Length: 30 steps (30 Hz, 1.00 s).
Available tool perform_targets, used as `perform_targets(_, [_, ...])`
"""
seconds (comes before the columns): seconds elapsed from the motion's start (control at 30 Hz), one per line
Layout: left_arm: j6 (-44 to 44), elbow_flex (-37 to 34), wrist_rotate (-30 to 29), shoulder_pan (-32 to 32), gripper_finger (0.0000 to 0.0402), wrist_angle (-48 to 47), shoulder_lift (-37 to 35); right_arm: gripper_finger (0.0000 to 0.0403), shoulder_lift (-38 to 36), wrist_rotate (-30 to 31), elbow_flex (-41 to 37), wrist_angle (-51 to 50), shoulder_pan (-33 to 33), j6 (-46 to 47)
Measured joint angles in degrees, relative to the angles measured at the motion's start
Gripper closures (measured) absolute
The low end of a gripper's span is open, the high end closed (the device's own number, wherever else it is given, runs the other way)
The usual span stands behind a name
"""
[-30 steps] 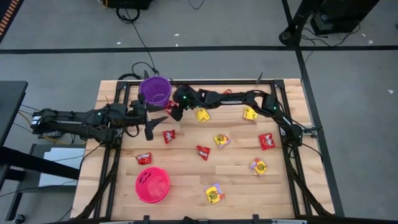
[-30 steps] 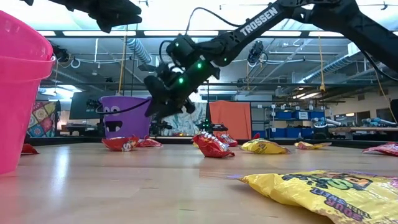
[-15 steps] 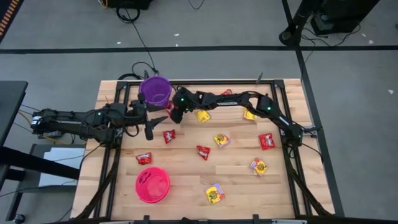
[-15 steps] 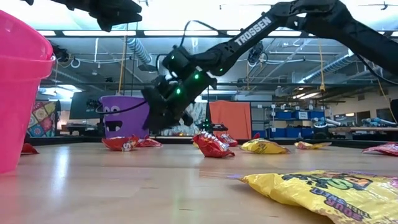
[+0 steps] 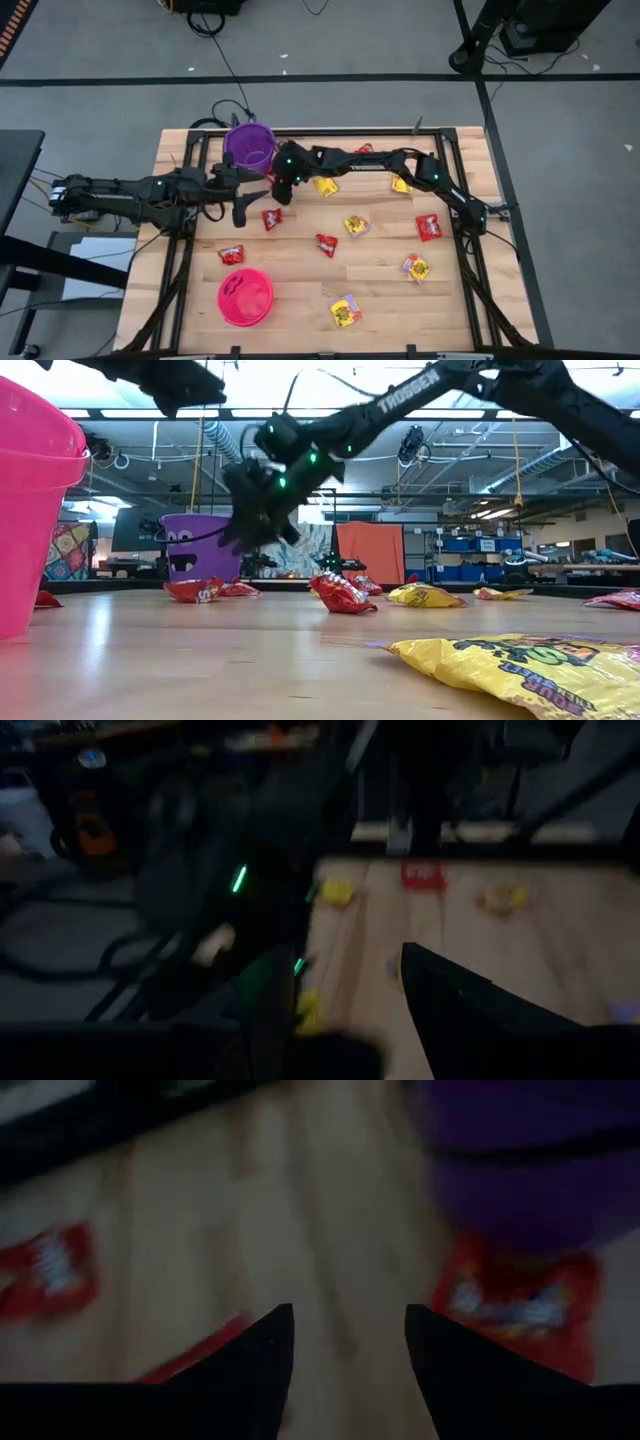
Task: Sort candy by brand, put in halloween buckets
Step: Put the red candy into the purple bucket
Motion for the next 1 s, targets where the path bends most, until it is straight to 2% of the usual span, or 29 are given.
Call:
perform_targets(0.07, [0.3,0.0,-1.1,0.0,0.0208,-3.1,0.0,0.0203,-2.2,1.5,0.0,-3.1,1.2,-2.6])
perform_targets(0.23, [-0.9,0.0,-4.2,0.0,0.0208,-10.5,0.1,0.0228,-12.0,12.3,0.0,-8.8,3.4,-9.6])
perform_targets(0.4, [-1.8,-0.2,-6.8,0.0,0.0208,-10.5,2.9,0.0245,-22.0,21.9,0.0,-12.5,4.7,-14.2])
perform_targets(0.5, [-1.4,-1.9,-10.0,0.0,0.0208,-7.1,7.6,0.0247,-27.6,22.9,0.0,-12.0,5.1,-15.6])
perform_targets(0.67, [6.4,-2.3,-12.7,0.1,0.0208,-5.3,20.7,0.0247,-33.5,22.8,0.0,-13.0,5.4,-16.3])
perform_targets(0.83, [15.6,0.8,-16.1,0.1,0.0208,-5.5,32.8,0.0247,-36.3,22.7,0.0,-15.4,5.4,-16.2])
perform_targets(1.0, [25.1,6.2,-20.3,0.4,0.0208,-5.6,42.0,0.0247,-35.7,22.8,-0.1,-17.8,5.4,-16.1])
